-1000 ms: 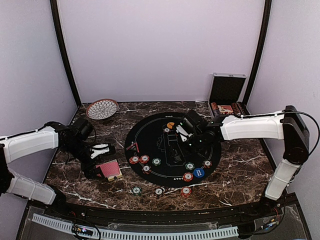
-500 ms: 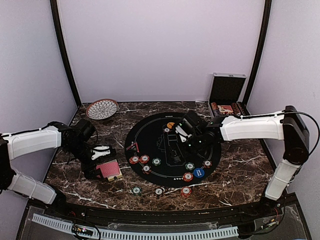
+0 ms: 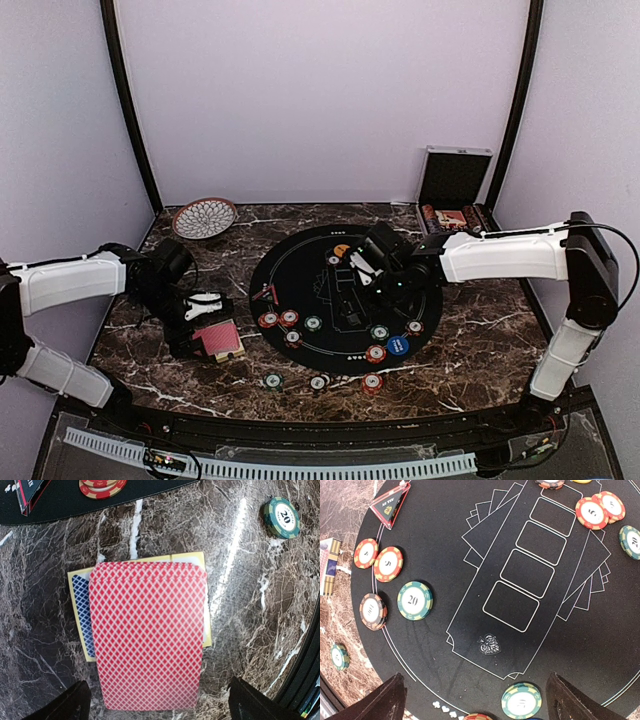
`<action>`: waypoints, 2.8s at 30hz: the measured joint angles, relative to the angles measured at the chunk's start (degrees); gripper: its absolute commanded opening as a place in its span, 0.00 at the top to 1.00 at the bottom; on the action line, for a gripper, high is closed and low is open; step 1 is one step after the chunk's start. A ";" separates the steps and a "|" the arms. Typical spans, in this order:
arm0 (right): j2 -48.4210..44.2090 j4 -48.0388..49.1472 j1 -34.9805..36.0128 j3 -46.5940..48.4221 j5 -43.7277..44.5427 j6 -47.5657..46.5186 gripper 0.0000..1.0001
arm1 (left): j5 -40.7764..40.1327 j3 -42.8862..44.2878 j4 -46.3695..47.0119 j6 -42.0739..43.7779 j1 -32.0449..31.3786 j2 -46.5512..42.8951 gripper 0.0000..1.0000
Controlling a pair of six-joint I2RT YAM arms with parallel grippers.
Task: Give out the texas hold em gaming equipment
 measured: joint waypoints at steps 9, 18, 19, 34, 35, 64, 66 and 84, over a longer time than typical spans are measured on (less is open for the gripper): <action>-0.04 0.00 0.00 0.02 -0.15 0.00 0.01 | -0.26 0.00 0.02 0.59 0.00 1.07 0.01; -0.07 -0.02 0.00 0.02 -0.17 0.00 0.01 | -0.33 0.00 0.39 0.59 0.00 2.34 0.01; -0.09 -0.02 0.00 0.00 -0.17 0.00 0.02 | -0.37 0.00 0.55 0.59 0.00 2.51 0.01; -0.09 0.00 0.02 0.00 -0.44 -0.02 0.01 | -1.09 0.00 2.69 0.66 0.00 4.07 0.01; -0.09 -0.02 0.02 0.02 -0.46 -0.02 0.01 | -1.11 0.00 2.80 0.66 0.00 4.24 0.01; -0.96 0.48 0.02 0.00 -1.44 0.15 0.04 | -3.69 -3.61 9.97 1.07 -0.11 6.58 0.01; -0.96 0.57 0.02 0.00 -1.46 0.22 0.04 | -3.69 -3.96 10.60 1.36 -0.11 6.58 0.01; -1.68 1.29 0.02 -0.26 -1.66 0.42 0.08 | -2.99 -5.33 12.46 0.92 -0.11 6.10 0.25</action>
